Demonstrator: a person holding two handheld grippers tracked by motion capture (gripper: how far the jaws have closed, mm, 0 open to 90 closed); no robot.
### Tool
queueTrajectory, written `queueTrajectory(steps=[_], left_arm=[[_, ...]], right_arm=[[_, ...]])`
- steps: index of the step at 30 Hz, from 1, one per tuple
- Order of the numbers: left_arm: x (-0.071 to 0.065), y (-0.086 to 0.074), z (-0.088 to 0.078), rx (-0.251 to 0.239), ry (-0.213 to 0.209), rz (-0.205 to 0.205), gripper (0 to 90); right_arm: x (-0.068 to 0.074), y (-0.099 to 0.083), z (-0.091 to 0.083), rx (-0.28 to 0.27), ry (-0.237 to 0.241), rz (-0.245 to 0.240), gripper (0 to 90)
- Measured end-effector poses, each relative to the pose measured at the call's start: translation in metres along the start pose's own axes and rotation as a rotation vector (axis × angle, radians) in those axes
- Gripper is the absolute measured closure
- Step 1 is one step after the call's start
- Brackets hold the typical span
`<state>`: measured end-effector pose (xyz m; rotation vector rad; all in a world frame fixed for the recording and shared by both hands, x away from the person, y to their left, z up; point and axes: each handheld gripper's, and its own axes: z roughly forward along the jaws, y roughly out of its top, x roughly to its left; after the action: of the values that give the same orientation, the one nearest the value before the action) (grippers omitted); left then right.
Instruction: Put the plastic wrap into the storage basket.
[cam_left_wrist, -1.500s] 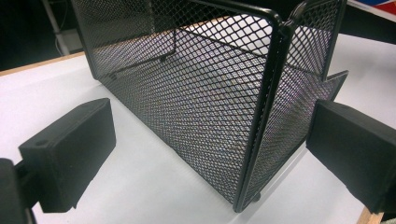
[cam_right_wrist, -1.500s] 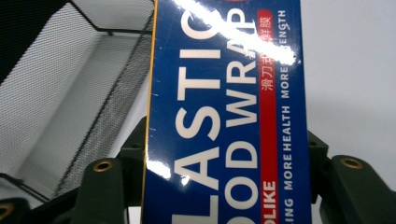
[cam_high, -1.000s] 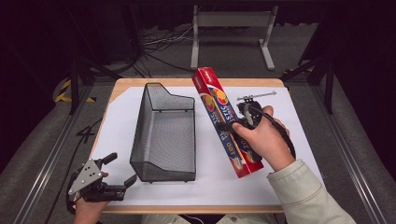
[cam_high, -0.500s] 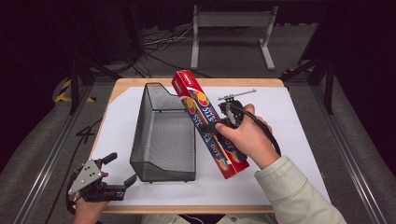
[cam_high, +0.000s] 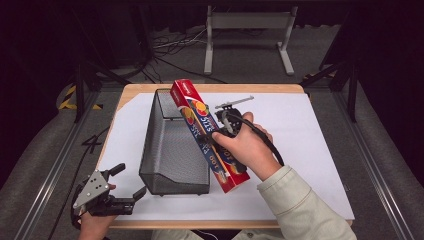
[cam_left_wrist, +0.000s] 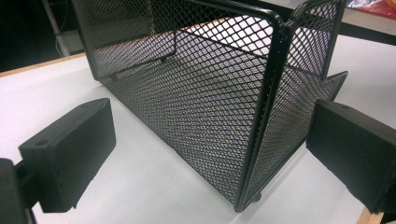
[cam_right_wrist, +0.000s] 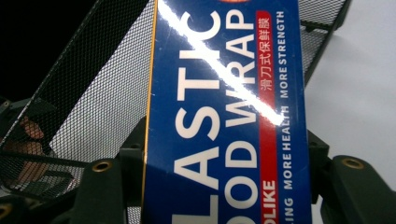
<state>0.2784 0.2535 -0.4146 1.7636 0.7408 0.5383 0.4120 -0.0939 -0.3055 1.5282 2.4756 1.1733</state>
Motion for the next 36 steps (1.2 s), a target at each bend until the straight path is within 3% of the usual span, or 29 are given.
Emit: queueTrajectory(steps=[5, 10, 19, 27, 31, 36], left_arm=[[0.0, 0.0, 0.0, 0.001, -0.002, -0.001, 2.3], [0.001, 0.0, 0.001, -0.003, -0.001, -0.003, 2.3], [0.0, 0.0, -0.001, 0.003, 0.002, -0.004, 2.3], [0.0, -0.001, -0.001, 0.002, 0.004, -0.004, 2.3], [0.001, -0.001, -0.001, 0.002, 0.002, -0.002, 2.3], [0.001, -0.001, -0.001, -0.001, 0.002, -0.007, 2.3]], right_arm=[[0.008, 0.001, 0.009, 0.012, 0.0, -0.003, 40.0], [0.016, 0.003, 0.018, 0.034, 0.002, 0.027, 39.9], [0.023, 0.003, 0.035, 0.066, -0.029, 0.039, 39.7], [0.026, 0.003, 0.052, 0.13, -0.091, 0.033, 39.6], [0.029, 0.004, 0.061, 0.187, -0.122, 0.035, 39.5], [0.033, 0.009, 0.068, 0.207, -0.165, 0.032, 39.4]])
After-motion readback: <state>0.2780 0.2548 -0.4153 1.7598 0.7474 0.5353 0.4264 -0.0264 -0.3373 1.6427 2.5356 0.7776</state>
